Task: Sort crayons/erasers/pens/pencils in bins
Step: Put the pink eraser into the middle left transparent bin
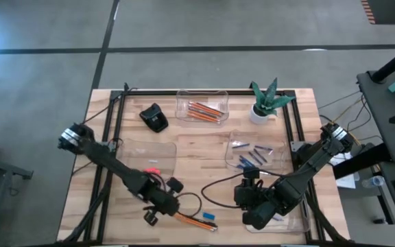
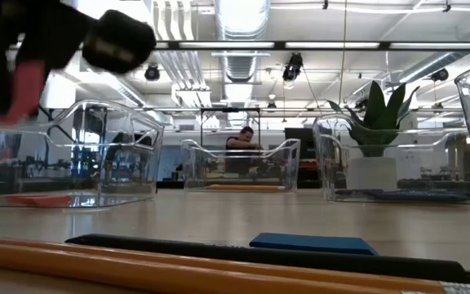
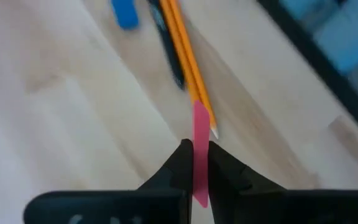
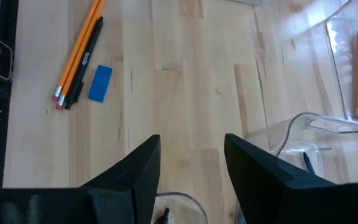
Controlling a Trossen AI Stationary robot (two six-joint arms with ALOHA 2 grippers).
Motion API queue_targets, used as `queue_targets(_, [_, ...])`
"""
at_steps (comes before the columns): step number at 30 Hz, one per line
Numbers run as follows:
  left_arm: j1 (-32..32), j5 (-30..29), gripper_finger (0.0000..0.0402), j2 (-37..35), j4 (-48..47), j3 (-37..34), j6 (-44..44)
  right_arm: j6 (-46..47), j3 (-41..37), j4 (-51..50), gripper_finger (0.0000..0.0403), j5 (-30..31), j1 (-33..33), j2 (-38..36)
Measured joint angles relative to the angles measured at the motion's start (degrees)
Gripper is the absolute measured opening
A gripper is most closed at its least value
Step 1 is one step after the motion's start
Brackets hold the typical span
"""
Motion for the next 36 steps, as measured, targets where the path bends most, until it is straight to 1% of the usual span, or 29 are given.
queue_targets(3, [0.15, -2.37, 0.0008, -5.51, -0.41, 0.0, -1.64, -0.82, 0.0, 0.01, 0.0171, 0.07, 0.0, 0.0])
queue_targets(5, [0.15, -5.62, 0.0008, -9.42, -2.33, 0.0, -2.58, -1.38, 0.0, 0.06, 0.0171, 0.08, 0.0, 0.0])
queue_targets(6, [0.15, -8.13, 0.0008, -11.2, -4.09, -0.02, -3.13, -1.82, 0.0, 0.14, 0.0171, 0.09, 0.0, 0.0])
queue_targets(9, [0.53, -16.2, 0.0007, -16.61, -12.26, -0.62, -6.66, -2.08, 0.0, 0.21, 0.0171, 0.11, -0.14, 0.0])
queue_targets(11, [1.41, -19.63, 0.0007, -19.5, -18.84, -1.92, -9.92, -2.08, 0.0, 0.22, 0.0171, 0.18, -0.35, 0.0])
queue_targets(12, [2.02, -20.39, 0.0007, -20.61, -21.72, -2.69, -11.54, -2.08, 0.0, 0.24, 0.0171, 0.26, -0.44, 0.0])
queue_targets(15, [4.43, -21.45, 0.0007, -23.2, -26.72, -6.22, -16.81, -2.57, 0.0, 0.37, 0.0171, 1.0, -0.87, 0.0])
queue_targets(19, [7.65, -21.41, 0.0007, -25.32, -26.54, -12.53, -22.24, -2.74, 0.0, 0.62, 0.0171, 1.67, -1.53, 0.0])
queue_targets(24, [9.76, -21.08, 0.0009, -25.77, -26.41, -17.39, -28.59, -2.65, 0.0, 0.66, 0.0171, 1.77, -1.86, 0.0])
queue_targets(30, [9.9, -20.2, 0.0027, -23.86, -26.22, -20.37, -31.59, -2.5, 0.0, 0.68, 0.0171, 1.75, -1.88, 0.0])
queue_targets(33, [9.9, -20.27, 0.0029, -22.7, -26.19, -20.44, -31.7, -2.48, 0.0, 0.69, 0.0171, 1.75, -1.88, 0.0])
queue_targets(36, [9.9, -21.68, 0.003, -21.9, -26.22, -19.73, -31.5, -2.48, 0.0, 0.68, 0.0171, 1.75, -1.88, 0.0])
